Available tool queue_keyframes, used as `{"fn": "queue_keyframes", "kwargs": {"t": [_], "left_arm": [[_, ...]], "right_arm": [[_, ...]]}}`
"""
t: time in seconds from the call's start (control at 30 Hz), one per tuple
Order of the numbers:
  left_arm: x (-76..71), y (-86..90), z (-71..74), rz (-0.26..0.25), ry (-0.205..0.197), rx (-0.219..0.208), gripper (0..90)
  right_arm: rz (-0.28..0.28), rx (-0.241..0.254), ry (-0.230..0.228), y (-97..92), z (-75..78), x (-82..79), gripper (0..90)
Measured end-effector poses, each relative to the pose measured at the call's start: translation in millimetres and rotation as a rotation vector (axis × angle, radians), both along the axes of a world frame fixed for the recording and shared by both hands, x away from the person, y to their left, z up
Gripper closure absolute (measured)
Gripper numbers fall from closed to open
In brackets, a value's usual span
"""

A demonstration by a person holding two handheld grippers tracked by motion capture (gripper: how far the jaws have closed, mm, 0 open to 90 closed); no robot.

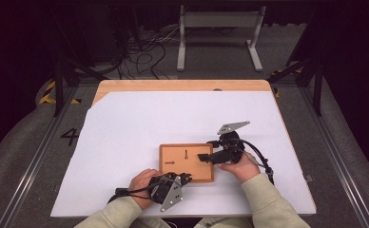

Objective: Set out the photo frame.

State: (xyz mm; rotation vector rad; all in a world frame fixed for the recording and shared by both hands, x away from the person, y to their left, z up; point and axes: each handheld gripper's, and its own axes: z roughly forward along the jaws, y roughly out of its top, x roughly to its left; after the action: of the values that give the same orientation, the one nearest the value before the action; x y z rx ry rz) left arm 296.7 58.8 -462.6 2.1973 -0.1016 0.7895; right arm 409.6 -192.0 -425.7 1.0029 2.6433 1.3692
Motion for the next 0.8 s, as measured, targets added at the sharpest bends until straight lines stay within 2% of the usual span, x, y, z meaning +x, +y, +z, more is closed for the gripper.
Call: {"fn": "queue_keyframes", "kwargs": {"t": [0.23, 0.4, 0.47, 0.5, 0.53, 0.57, 0.63, 0.67, 0.7, 0.77, 0.8], "left_arm": [[-0.5, 0.4, -0.7, 0.002, -0.006, -0.006, 83.4], [-0.9, 0.6, -0.9, -0.003, -0.007, -0.004, 83.4], [-1.0, 0.8, -0.2, -0.018, -0.027, 0.006, 83.3], [-2.7, 1.5, -1.1, -0.009, -0.008, 0.009, 83.2], [-2.1, 1.6, -0.3, -0.02, -0.017, 0.013, 82.7], [-0.2, 2.0, 1.6, -0.053, -0.032, 0.017, 81.0], [-0.5, 3.9, 2.6, -0.069, -0.021, 0.015, 71.9], [-2.0, 8.7, 6.0, -0.097, 0.012, -0.005, 66.0], [-3.1, 12.4, 8.7, -0.1, 0.042, -0.018, 63.3], [-1.6, 20.0, 16.1, -0.106, 0.076, -0.06, 58.4], [-1.6, 20.0, 16.1, -0.106, 0.076, -0.06, 56.7]], "right_arm": [[0.024, 0.0, 0.041, 7.5, -8.3, 3.9, 25.7], [0.012, 0.052, 0.084, 2.2, -8.2, 6.9, 32.7], [0.011, 0.07, 0.093, 0.1, -7.4, 7.7, 35.4], [0.016, 0.076, 0.095, -1.0, -6.8, 8.0, 36.3], [0.019, 0.077, 0.095, -1.6, -6.2, 7.9, 37.0], [0.018, 0.077, 0.096, -1.9, -5.8, 7.8, 37.3], [0.018, 0.078, 0.098, -2.3, -5.5, 7.7, 37.5], [0.014, 0.078, 0.105, -2.6, -5.9, 8.0, 37.6], [0.014, 0.079, 0.107, -2.7, -6.0, 8.2, 37.6], [0.015, 0.079, 0.109, -3.1, -6.0, 8.4, 37.9], [0.016, 0.079, 0.108, -3.1, -5.7, 8.2, 38.1]]}}
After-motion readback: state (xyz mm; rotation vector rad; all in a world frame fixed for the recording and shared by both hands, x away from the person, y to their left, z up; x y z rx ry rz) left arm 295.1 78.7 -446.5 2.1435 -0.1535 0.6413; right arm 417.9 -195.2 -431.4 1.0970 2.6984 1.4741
